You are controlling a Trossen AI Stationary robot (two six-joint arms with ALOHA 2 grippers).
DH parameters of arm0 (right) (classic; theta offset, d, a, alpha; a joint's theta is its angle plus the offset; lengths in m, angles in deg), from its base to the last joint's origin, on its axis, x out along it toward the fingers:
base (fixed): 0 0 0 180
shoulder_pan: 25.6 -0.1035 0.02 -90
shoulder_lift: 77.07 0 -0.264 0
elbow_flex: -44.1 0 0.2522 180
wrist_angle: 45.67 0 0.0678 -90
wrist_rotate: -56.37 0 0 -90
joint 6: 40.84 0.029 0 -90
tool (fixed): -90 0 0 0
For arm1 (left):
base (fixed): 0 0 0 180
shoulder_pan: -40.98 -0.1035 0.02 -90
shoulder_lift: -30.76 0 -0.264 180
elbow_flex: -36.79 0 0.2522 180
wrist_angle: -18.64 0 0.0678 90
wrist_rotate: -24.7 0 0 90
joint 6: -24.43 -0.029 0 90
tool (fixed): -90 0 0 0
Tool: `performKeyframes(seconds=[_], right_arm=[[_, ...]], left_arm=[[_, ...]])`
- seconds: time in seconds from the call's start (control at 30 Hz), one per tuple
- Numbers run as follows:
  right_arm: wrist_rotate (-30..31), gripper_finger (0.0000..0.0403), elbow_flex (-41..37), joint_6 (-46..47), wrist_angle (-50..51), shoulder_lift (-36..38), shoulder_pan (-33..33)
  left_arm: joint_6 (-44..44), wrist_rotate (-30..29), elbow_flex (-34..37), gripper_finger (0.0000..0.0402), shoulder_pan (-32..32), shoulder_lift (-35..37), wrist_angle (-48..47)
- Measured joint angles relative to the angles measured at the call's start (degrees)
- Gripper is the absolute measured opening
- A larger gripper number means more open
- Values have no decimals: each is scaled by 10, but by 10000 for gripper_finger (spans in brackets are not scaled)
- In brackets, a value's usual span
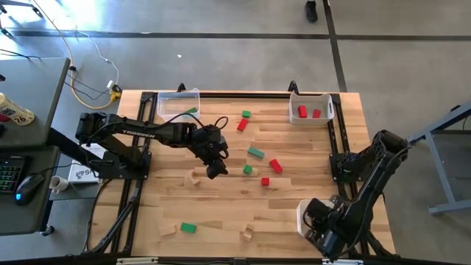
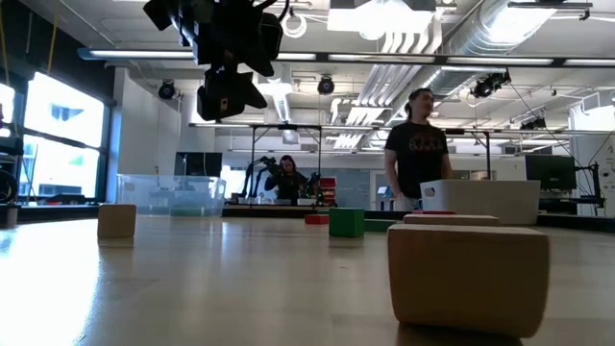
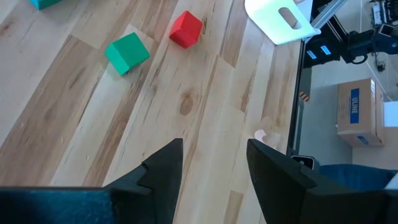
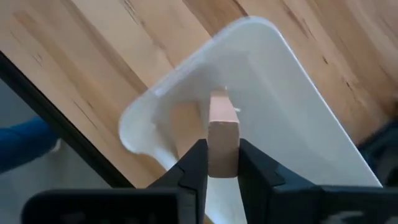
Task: Sort & place blocks by color
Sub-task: Put the brown block into the white bin, then put the red block into the gray bin
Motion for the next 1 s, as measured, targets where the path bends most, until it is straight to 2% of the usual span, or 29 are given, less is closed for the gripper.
performKeyframes(seconds=[0.23,0.4,0.9,1.0], right_arm=[[-25,120,0,1,16,0,-1],[-69,153,0,3,52,0,-3],[-73,151,0,19,109,0,-13],[-48,151,0,23,114,0,-13]], left_arm=[[0,0,0,168,0,0,0],[0,0,0,168,0,0,-1],[0,0,0,168,0,0,-3],[0,0,0,168,0,0,-3]])
